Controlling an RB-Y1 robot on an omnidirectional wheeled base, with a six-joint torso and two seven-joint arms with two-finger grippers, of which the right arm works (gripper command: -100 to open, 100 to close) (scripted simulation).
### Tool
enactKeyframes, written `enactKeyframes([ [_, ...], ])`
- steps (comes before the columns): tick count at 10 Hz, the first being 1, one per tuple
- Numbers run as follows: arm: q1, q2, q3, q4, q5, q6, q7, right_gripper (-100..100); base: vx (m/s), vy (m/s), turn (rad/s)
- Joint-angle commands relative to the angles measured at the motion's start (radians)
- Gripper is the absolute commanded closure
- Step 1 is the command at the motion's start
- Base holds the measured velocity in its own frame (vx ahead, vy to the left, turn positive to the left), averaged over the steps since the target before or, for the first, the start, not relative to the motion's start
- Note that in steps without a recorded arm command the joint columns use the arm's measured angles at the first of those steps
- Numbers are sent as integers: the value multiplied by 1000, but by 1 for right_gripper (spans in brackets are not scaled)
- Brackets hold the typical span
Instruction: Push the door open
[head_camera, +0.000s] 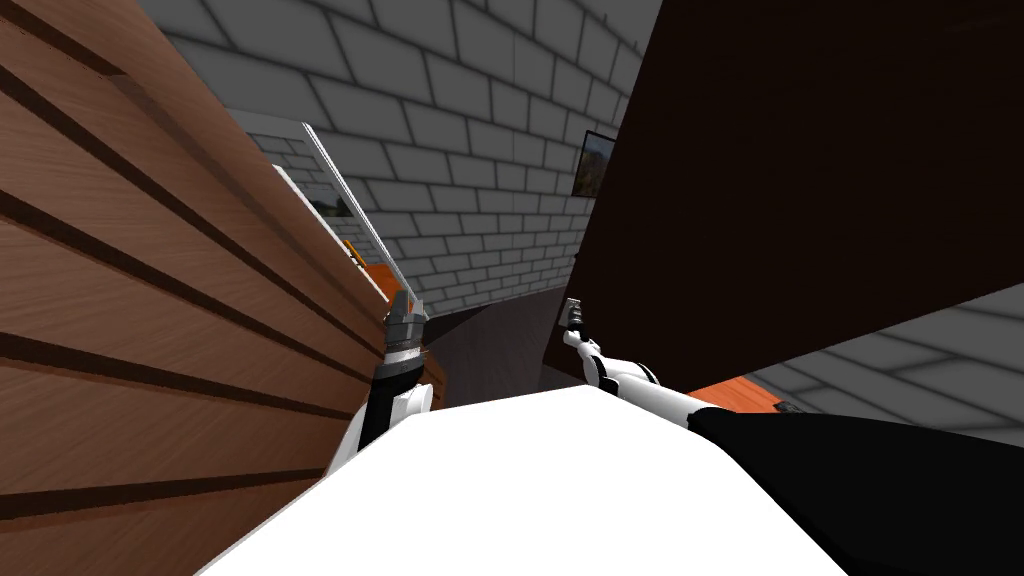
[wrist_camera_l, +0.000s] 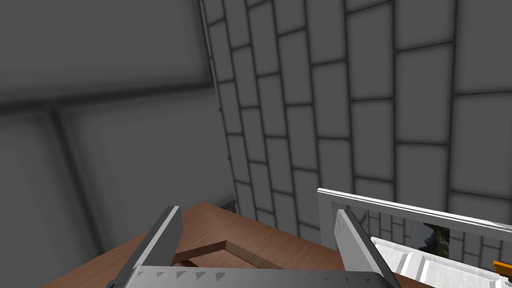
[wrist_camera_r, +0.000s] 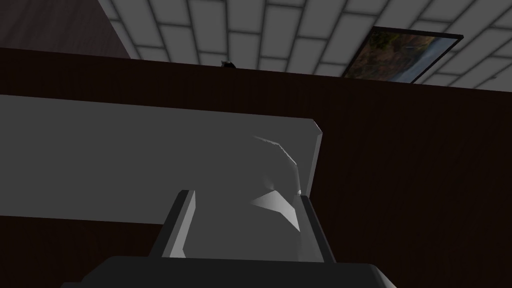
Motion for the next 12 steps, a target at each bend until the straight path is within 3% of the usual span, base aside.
enactKeyframes([
  [1,22,4,-7,-46,-3,21,8,100,-11,-20,25],
  [2,27,-9,-29,-42,-13,18,16,100,130,28,-41],
  [4,28,-12,-34,-41,-15,18,18,100,151,37,-56],
  [10,43,-50,-99,-30,-46,11,43,100,181,34,-60],
  [12,44,-53,-103,-29,-48,10,45,100,162,42,-44],
])
